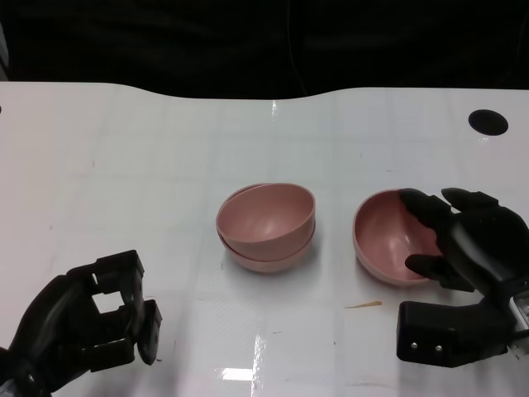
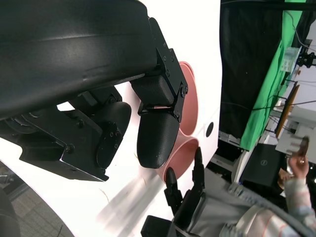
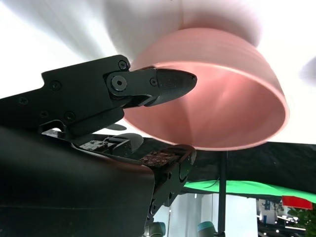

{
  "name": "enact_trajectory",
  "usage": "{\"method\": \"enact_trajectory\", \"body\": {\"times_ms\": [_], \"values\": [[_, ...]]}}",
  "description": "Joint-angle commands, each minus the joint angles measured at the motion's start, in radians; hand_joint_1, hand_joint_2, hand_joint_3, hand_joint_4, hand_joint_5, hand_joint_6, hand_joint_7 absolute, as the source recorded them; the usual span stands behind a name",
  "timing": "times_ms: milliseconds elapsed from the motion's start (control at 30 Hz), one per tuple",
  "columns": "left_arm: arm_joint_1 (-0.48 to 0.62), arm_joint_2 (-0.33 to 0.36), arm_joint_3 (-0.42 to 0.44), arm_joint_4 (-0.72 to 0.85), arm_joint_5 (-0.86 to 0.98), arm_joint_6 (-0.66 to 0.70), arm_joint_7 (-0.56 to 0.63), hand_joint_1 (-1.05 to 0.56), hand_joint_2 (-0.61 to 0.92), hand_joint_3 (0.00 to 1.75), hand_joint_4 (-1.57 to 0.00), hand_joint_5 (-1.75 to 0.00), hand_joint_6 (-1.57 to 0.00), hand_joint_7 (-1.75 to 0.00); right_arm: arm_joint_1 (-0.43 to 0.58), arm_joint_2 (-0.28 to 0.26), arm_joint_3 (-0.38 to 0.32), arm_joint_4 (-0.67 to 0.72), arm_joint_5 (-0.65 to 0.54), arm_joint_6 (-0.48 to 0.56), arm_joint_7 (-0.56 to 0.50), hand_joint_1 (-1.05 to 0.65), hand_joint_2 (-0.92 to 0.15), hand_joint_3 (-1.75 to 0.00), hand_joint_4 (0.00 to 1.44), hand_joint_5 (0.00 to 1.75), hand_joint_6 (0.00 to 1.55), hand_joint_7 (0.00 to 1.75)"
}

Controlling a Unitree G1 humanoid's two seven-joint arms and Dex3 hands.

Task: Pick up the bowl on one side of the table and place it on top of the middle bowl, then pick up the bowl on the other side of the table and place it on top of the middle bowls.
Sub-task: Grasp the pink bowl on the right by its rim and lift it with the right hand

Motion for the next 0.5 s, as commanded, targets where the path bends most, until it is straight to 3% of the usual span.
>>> {"method": "enact_trajectory", "body": {"times_ms": [33, 200, 500], "values": [[-0.002, 0.005, 0.006, -0.009, 0.004, 0.008, 0.008, 0.37, 0.88, 1.45, -1.11, -1.75, -0.94, -1.75, 0.017, -0.047, -0.009, -0.067, -0.002, 0.026, 0.041, -0.83, -0.92, -0.35, 0.35, 0.0, 0.35, 0.0], [0.002, 0.004, 0.003, -0.021, 0.015, 0.009, 0.022, 0.38, 0.9, 1.41, -1.11, -1.75, -0.94, -1.75, 0.044, -0.092, -0.022, -0.196, -0.004, 0.059, 0.122, -0.86, -0.92, -0.38, 0.31, 0.0, 0.31, 0.0], [0.003, 0.008, -0.002, -0.019, 0.027, -0.003, 0.021, 0.38, 0.92, 1.39, -1.11, -1.75, -0.93, -1.75, 0.123, -0.193, -0.059, -0.478, 0.008, 0.1, 0.377, -1.01, -0.92, -0.42, 0.19, 0.0, 0.25, 0.0]]}}
